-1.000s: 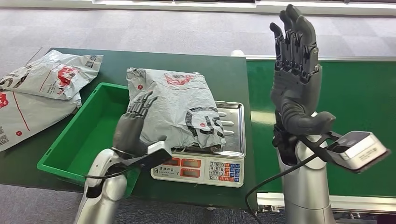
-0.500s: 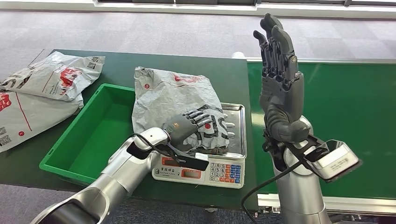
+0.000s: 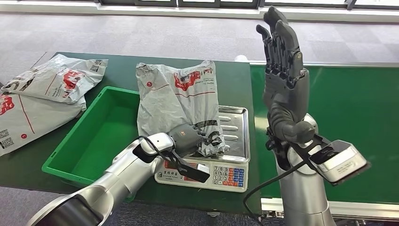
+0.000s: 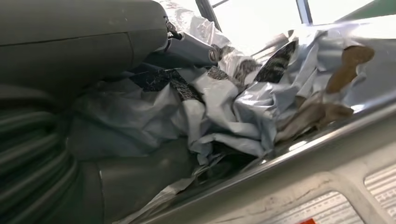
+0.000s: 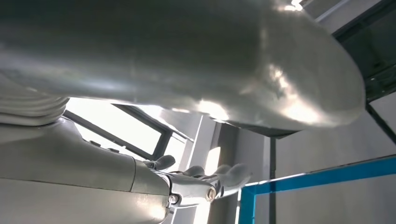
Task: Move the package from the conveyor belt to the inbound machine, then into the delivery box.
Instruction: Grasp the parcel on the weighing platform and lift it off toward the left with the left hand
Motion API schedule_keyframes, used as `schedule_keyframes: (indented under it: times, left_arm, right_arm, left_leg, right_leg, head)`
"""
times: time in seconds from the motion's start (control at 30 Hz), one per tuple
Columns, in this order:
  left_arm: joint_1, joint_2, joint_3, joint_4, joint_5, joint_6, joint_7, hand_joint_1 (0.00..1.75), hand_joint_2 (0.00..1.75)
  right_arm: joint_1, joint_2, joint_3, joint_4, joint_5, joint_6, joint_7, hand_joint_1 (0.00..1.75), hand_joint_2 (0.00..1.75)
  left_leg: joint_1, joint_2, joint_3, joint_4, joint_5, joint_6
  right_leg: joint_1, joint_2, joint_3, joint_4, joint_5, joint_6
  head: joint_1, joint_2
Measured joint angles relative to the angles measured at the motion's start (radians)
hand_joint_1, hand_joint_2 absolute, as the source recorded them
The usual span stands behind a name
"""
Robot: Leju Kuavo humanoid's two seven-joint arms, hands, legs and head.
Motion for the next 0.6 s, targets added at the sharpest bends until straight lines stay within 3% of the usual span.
schedule_keyframes:
  times: [0.17, 0.33, 0.4, 0.5, 0.6]
  left_arm:
    - [0.012, 0.031, -0.002, -0.011, 0.057, 0.165, 0.024, 1.75, 1.75]
    - [0.024, 0.054, -0.001, -0.034, 0.066, 0.236, 0.051, 1.75, 1.75]
    - [0.040, 0.063, 0.010, -0.070, 0.090, 0.362, 0.085, 1.75, 1.75]
    - [0.089, 0.086, 0.110, -0.259, 0.284, 0.597, 0.086, 1.75, 1.75]
    - [0.137, 0.106, 0.314, -0.528, 0.475, 0.669, 0.055, 1.75, 1.75]
  right_arm:
    - [0.025, 0.000, -0.002, 0.000, 0.005, -0.006, -0.001, 0.00, 0.00]
    - [0.040, 0.000, -0.008, 0.000, 0.009, -0.007, -0.001, 0.00, 0.00]
    - [0.045, 0.000, -0.010, -0.001, 0.010, -0.012, -0.001, 0.00, 0.00]
    - [0.060, 0.000, -0.016, -0.005, 0.016, -0.028, -0.001, 0.00, 0.00]
    - [0.065, -0.001, -0.018, -0.004, 0.016, -0.060, -0.001, 0.00, 0.00]
  left_leg:
    - [0.000, 0.004, -0.007, 0.000, 0.000, -0.001]
    - [0.000, 0.005, -0.011, 0.000, 0.001, -0.002]
    - [0.000, 0.005, -0.013, 0.000, 0.002, -0.003]
    - [0.000, 0.005, -0.018, 0.000, 0.002, -0.003]
    - [0.000, 0.009, -0.021, 0.000, 0.002, -0.004]
  right_leg:
    - [0.000, 0.004, -0.009, 0.000, 0.002, -0.001]
    - [0.001, 0.005, -0.015, 0.000, 0.003, -0.002]
    - [0.001, 0.006, -0.017, 0.001, 0.003, -0.002]
    - [0.002, 0.007, -0.022, 0.001, 0.004, -0.003]
    - [0.002, 0.011, -0.026, 0.002, 0.004, -0.003]
  head:
    - [0.000, 0.000]
    - [0.000, 0.000]
    - [0.000, 0.000]
    - [0.000, 0.000]
    - [0.000, 0.000]
